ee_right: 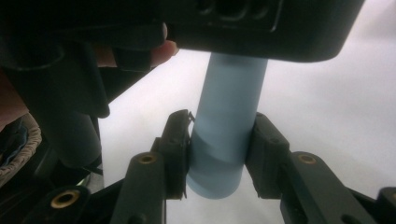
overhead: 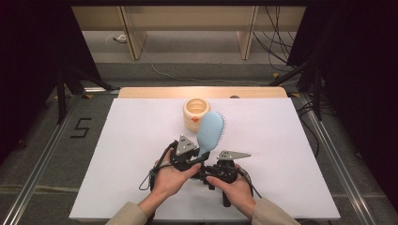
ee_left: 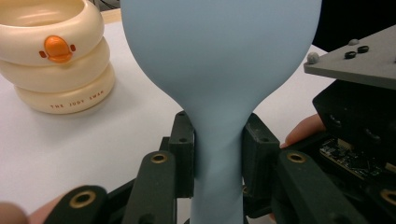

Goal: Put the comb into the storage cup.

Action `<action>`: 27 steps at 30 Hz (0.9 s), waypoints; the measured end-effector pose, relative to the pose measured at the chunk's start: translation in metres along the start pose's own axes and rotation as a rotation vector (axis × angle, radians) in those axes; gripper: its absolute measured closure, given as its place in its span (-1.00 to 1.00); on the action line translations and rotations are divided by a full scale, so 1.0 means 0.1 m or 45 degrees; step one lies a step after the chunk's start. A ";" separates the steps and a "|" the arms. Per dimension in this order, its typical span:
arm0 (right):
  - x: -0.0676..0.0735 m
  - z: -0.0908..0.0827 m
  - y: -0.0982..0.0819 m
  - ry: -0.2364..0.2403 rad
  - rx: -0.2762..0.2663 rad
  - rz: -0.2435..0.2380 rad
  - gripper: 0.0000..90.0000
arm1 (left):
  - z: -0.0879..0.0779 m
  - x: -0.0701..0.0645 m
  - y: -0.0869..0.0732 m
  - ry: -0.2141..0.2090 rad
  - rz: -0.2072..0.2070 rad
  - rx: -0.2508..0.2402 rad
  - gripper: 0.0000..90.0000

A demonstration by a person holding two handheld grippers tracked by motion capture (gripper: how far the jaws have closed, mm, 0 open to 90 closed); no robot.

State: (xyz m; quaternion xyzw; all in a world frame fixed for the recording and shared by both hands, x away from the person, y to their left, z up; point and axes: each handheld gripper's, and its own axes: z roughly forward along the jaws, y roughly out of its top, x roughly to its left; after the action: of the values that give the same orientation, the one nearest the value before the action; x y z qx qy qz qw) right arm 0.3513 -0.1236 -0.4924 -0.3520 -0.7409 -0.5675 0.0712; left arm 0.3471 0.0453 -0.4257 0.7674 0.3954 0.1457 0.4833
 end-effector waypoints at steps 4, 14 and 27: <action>-0.02 0.00 -0.01 0.014 0.017 0.057 0.42 | 0.02 0.00 0.00 -0.007 0.004 0.016 0.52; -0.09 -0.01 -0.02 0.072 0.006 0.203 0.42 | 0.01 0.00 0.01 -0.024 0.016 0.033 0.43; -0.11 -0.02 -0.02 0.052 0.022 0.245 0.42 | 0.01 0.01 0.01 -0.014 0.027 0.033 0.30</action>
State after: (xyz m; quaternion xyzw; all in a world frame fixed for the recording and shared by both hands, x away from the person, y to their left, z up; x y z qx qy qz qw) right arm 0.3573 -0.1306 -0.4985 -0.4093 -0.7069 -0.5587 0.1435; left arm 0.3490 0.0454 -0.4258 0.7785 0.3864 0.1415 0.4740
